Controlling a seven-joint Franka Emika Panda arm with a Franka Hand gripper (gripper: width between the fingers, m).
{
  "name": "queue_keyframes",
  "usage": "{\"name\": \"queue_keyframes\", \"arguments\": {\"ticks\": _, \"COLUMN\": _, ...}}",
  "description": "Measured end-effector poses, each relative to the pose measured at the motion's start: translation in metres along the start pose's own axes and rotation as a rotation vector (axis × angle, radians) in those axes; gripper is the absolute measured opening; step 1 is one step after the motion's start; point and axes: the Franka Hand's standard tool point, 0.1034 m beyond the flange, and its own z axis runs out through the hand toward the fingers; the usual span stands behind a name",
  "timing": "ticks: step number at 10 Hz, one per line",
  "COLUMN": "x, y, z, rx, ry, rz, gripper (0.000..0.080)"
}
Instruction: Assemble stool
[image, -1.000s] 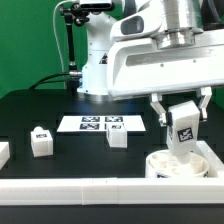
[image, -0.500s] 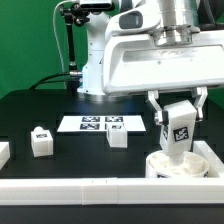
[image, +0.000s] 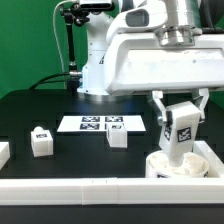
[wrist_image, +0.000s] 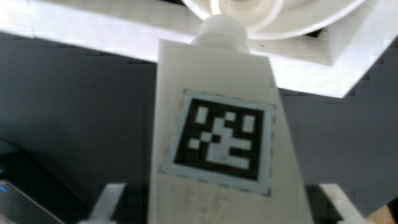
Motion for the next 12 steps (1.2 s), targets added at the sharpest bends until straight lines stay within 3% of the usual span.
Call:
{"name": "queue_keyframes", "arguments": {"ticks": 4, "x": -0.002, "y": 0.0, "z": 0.002, "rx": 0.001, "ry": -0.006, "rz": 0.003, "gripper": 0.0328}}
{"name": "queue_keyframes", "arguments": {"ticks": 5, "x": 0.002, "y": -0.001, "z": 0.002, "rx": -0.013, "ry": 0.053, "rz": -0.065, "gripper": 0.0328}}
{"name": "queue_keyframes", "arguments": {"ticks": 7, "x": -0.011, "y": 0.001, "z": 0.004, "rx": -0.034, "ry": 0.097, "rz": -0.158, "gripper": 0.0328}}
{"name": "queue_keyframes", "arguments": {"ticks": 12, "x": -0.014, "y": 0.001, "z": 0.004, "rx": -0.04, "ry": 0.104, "rz": -0.207, "gripper": 0.0328}}
